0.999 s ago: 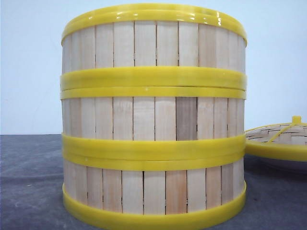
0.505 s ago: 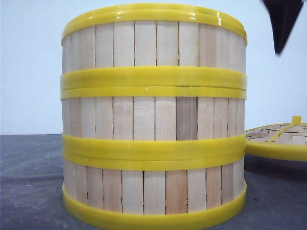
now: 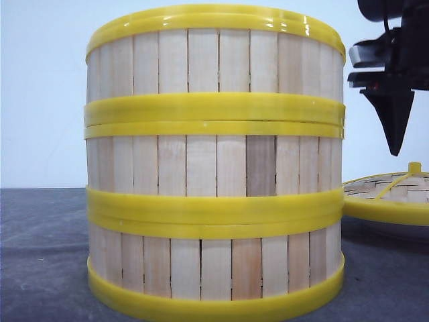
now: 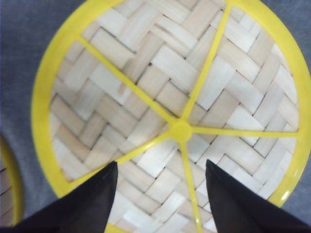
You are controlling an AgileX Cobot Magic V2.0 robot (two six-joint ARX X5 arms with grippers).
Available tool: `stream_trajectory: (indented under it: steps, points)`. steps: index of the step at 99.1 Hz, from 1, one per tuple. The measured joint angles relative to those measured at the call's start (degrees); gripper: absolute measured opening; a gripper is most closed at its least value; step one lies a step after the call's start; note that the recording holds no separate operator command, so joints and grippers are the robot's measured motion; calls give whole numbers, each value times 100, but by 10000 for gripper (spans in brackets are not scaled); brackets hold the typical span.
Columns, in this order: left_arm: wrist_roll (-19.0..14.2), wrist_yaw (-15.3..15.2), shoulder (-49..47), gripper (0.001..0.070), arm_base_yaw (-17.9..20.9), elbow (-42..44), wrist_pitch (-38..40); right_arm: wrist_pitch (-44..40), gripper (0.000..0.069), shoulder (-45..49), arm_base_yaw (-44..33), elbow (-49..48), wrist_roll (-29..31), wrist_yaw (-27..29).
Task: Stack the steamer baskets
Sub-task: 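Reach the right gripper to the woven lid and grasp its yellow rim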
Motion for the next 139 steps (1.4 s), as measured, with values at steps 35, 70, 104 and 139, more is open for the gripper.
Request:
stream_trajectory:
  steps: [35, 70, 104, 139]
  points:
    - [4, 0, 0, 233, 0, 0, -2, 352, 263, 118, -221, 0, -2, -186]
    - [22, -2, 0, 233, 0, 0, 24, 376, 247, 323, -262, 0, -15, -411]
    - [24, -2, 0, 233, 0, 0, 24, 380, 128, 428, -299, 0, -37, -389]
    - [90, -2, 0, 233, 0, 0, 24, 376, 57, 428, -299, 11, -55, -363]
